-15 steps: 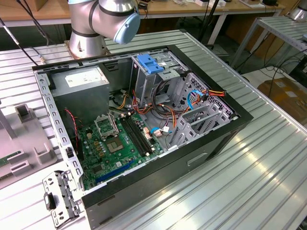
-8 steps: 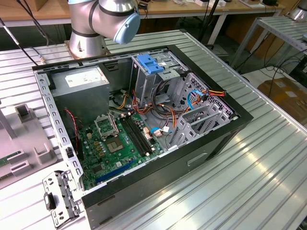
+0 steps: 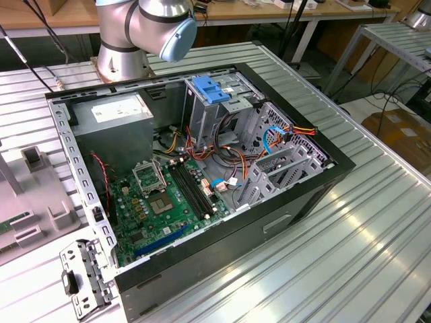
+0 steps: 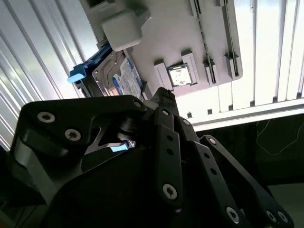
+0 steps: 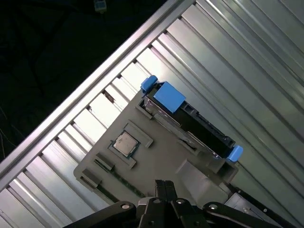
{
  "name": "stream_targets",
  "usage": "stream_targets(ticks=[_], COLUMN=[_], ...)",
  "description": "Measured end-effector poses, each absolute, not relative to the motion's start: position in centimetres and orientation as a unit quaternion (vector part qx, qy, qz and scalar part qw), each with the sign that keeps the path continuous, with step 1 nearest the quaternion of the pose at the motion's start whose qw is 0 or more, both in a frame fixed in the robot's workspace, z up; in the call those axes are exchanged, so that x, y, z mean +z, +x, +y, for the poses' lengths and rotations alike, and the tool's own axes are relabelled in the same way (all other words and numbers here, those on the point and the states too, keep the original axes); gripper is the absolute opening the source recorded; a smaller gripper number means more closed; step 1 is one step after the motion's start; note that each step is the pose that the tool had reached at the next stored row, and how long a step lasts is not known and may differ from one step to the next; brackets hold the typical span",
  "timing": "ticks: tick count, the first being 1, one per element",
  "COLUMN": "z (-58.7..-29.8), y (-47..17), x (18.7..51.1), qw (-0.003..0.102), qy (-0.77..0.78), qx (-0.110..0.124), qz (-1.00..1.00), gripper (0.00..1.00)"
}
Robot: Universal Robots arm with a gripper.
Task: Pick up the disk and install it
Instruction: 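Pick up the disk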
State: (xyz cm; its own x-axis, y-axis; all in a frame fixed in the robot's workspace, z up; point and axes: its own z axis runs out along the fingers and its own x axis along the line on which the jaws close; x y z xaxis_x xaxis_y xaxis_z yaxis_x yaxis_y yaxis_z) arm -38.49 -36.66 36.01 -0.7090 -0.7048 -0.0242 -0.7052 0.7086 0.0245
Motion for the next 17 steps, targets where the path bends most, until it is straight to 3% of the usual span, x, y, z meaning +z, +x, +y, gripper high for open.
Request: stream_targets(ticks=[17], z=[-36.66], y=[-38.49], x=[36.01], qw=[0.005], qy=[-0.443], qx=[0.016], qz=[0.896], gripper=[0.11])
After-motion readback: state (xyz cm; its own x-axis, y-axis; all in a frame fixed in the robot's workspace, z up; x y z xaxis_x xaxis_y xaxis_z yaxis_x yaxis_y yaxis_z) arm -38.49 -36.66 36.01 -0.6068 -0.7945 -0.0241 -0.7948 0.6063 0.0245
